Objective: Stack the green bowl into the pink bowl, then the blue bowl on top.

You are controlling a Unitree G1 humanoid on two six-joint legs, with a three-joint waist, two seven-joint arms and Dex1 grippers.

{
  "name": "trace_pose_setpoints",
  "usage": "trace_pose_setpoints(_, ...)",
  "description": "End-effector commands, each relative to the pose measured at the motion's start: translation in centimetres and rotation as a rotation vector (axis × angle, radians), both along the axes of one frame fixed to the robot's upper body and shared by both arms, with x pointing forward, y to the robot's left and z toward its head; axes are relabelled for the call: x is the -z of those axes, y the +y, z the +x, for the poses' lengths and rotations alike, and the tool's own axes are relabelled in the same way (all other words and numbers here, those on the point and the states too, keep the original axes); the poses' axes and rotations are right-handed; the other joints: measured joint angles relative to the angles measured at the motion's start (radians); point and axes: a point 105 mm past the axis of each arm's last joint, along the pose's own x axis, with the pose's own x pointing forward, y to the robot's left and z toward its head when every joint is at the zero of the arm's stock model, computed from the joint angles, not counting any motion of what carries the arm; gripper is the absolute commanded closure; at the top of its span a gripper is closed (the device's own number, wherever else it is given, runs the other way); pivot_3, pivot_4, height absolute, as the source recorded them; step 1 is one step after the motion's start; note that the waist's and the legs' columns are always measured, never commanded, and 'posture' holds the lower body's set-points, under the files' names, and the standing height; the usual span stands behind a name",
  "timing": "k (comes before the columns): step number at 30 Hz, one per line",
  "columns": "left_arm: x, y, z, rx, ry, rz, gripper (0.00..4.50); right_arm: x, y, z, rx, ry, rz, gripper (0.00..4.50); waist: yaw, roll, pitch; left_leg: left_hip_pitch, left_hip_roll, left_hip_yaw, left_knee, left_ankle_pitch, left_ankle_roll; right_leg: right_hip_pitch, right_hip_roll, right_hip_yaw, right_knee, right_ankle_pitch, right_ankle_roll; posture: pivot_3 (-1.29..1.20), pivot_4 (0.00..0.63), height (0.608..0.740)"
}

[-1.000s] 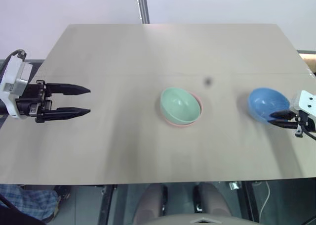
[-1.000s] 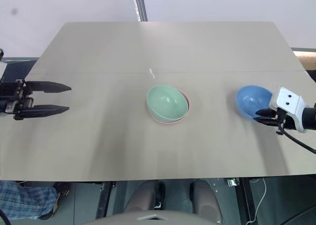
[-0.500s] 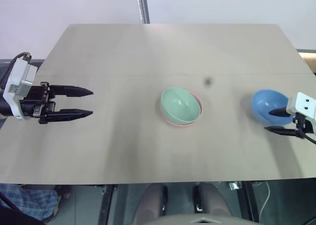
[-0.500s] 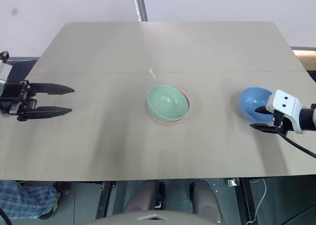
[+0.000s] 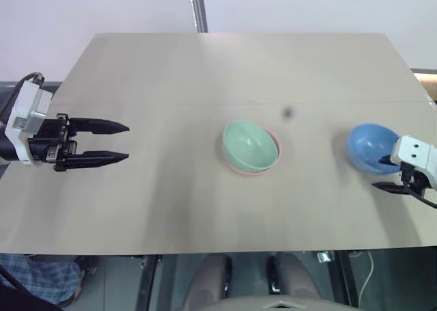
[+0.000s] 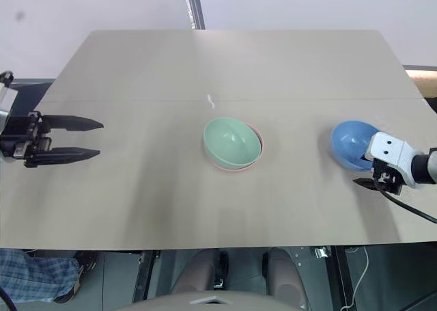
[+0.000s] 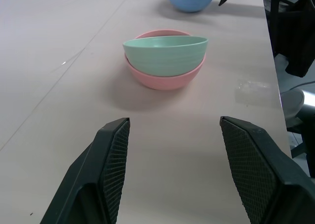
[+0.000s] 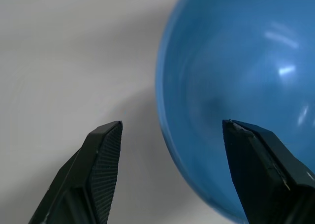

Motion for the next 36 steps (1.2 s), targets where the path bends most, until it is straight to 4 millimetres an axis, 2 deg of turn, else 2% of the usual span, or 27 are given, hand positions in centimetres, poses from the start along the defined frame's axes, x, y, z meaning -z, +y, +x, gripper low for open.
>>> trace_pose_setpoints(1,-1.1,0.0,-0.1,0.009,-0.048,0.004,1.39,-1.2,0.3,0.6,-0.016,-0.057,-0.011,1.20,0.000,0.000,0.000,0.000,0.000,0.000,0.000,0.000,0.000,0.000,0.000,0.000,0.000,0.000,0.000,0.00,0.150,0.740)
trace_pose_setpoints(4,-1.1,0.0,-0.1,0.011,-0.048,0.004,1.39,-1.2,0.7,0.4,-0.042,-0.052,0.002,2.49,-0.001,0.000,0.000,0.000,0.000,0.000,0.000,0.000,0.000,0.000,0.000,0.000,0.000,0.000,0.000,0.00,0.150,0.740)
trace_pose_setpoints(8,-0.9,0.0,-0.2,0.011,-0.045,0.008,1.39,-1.3,0.9,0.3,-0.051,-0.049,0.011,4.45,-0.001,0.000,0.000,0.000,0.000,0.000,0.000,0.000,0.000,0.000,0.000,0.000,0.000,0.000,0.000,0.00,0.150,0.740)
trace_pose_setpoints(13,-0.6,0.0,-0.3,0.011,-0.038,0.014,1.39,-1.4,1.8,-0.1,-0.110,-0.032,0.014,4.45,0.000,0.000,0.000,0.000,0.000,0.000,0.000,0.000,0.000,0.000,0.000,0.000,0.000,0.000,0.000,0.00,0.150,0.740)
trace_pose_setpoints(15,-0.6,0.0,-0.3,0.012,-0.038,0.014,1.39,-2.4,3.1,0.3,-0.160,-0.067,0.023,4.45,-0.001,0.000,0.000,0.000,0.000,0.000,0.000,0.000,0.000,0.000,0.000,0.000,0.000,0.000,0.000,0.00,0.150,0.740)
trace_pose_setpoints(24,-0.3,-0.2,-0.1,0.022,-0.032,0.016,1.39,-6.9,15.5,1.4,-0.567,-0.234,0.110,4.45,-0.024,0.001,0.001,-0.001,0.001,-0.001,0.000,0.000,0.000,-0.001,0.001,0.000,0.000,0.000,0.000,0.00,0.150,0.740)
trace_pose_setpoints(28,-0.3,-0.4,-0.1,0.029,-0.030,0.010,1.39,-6.6,21.2,-0.5,-0.807,-0.226,0.142,4.45,-0.021,0.001,0.001,-0.006,0.000,0.000,0.000,0.002,-0.004,-0.006,0.000,0.000,0.000,0.000,0.000,0.00,0.150,0.740)
trace_pose_setpoints(32,-0.2,-0.2,-0.2,0.024,-0.026,0.009,1.39,-5.1,23.9,-1.7,-0.960,-0.220,0.068,4.45,-0.020,0.000,0.001,-0.009,-0.001,-0.001,0.000,0.003,-0.004,-0.009,-0.001,-0.001,0.000,0.000,0.000,0.00,0.150,0.740)
trace_pose_setpoints(36,-0.1,-0.2,-0.2,0.024,-0.025,0.010,1.39,-4.5,24.8,-1.8,-1.012,-0.229,0.024,4.45,-0.023,0.000,0.001,-0.017,-0.001,-0.002,0.003,0.003,-0.005,-0.017,0.000,-0.003,0.002,0.000,0.000,0.00,0.150,0.740)
